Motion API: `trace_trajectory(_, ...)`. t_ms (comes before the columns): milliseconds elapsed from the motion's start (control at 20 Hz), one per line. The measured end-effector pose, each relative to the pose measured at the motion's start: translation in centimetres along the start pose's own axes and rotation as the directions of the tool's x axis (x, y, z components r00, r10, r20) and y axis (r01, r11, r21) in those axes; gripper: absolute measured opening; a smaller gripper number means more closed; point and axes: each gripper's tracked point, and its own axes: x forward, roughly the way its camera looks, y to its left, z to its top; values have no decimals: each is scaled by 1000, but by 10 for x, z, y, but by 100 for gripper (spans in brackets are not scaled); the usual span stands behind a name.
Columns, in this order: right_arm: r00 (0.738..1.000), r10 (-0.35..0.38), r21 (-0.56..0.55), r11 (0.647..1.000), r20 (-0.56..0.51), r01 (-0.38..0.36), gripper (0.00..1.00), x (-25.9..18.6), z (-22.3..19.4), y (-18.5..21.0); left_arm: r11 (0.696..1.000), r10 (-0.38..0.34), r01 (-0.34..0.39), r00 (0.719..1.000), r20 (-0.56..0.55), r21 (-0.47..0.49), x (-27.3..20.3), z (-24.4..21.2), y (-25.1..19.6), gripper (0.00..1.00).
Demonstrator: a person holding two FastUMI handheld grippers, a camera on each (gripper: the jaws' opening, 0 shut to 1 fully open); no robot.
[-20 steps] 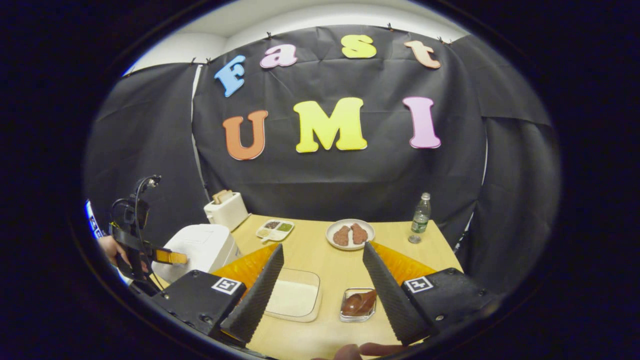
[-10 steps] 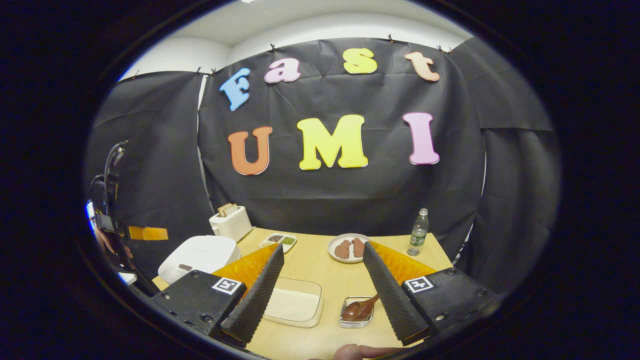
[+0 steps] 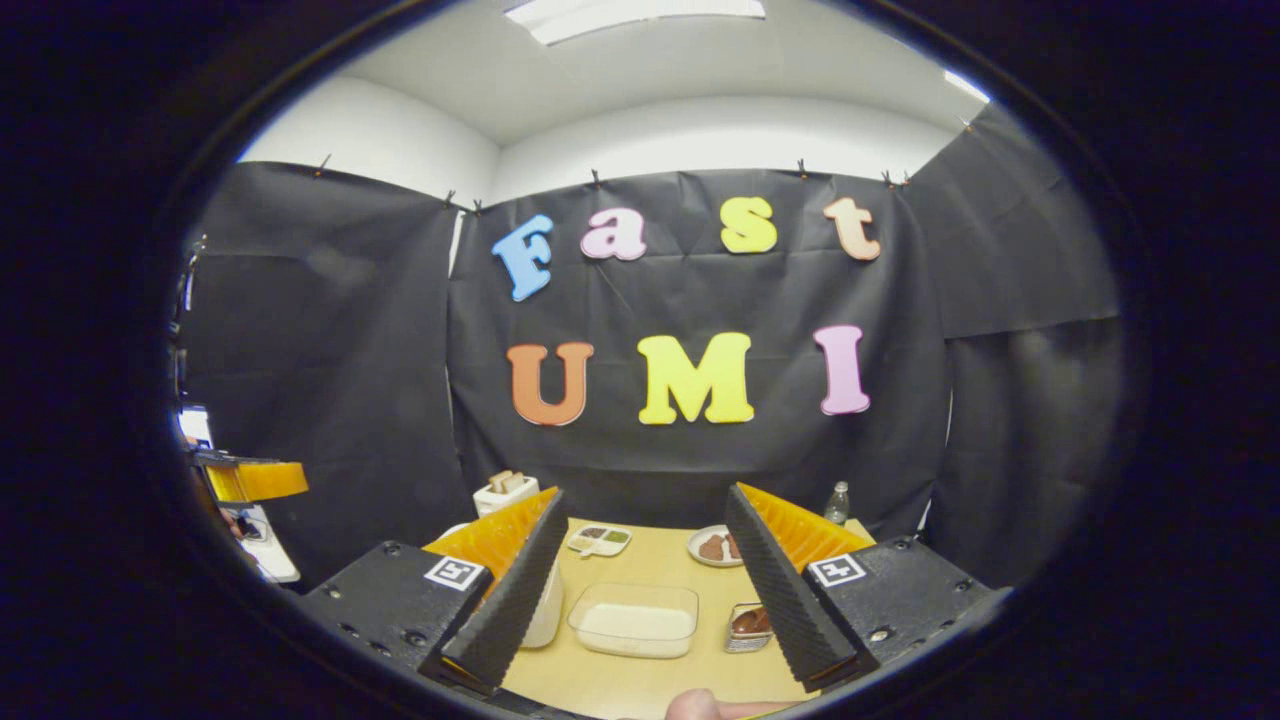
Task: Close the left gripper, press the button to open the rice cooker; take a wooden spoon from the chopstick holder with the right hand, scoop a spoonful of rice and pour it into the rice cooker, then put the wooden spoon back into the chopstick holder.
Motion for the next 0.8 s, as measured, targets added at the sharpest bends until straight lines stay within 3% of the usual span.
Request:
trace_trajectory(300,1000,13,-40,999,3,-13,100,-68,-8,50,999,-46,44,995,85,22,-69,-2,-5,94)
trace_trajectory(600,999,-46,-54,997,22,47,99,-103,-10,51,992,-90,79,989,114,103,-88,-14,-14,94)
trace_trajectory(800,998,-62,-52,997,15,63,99,-112,-16,49,991,-104,93,988,116,101,-93,-21,-21,94)
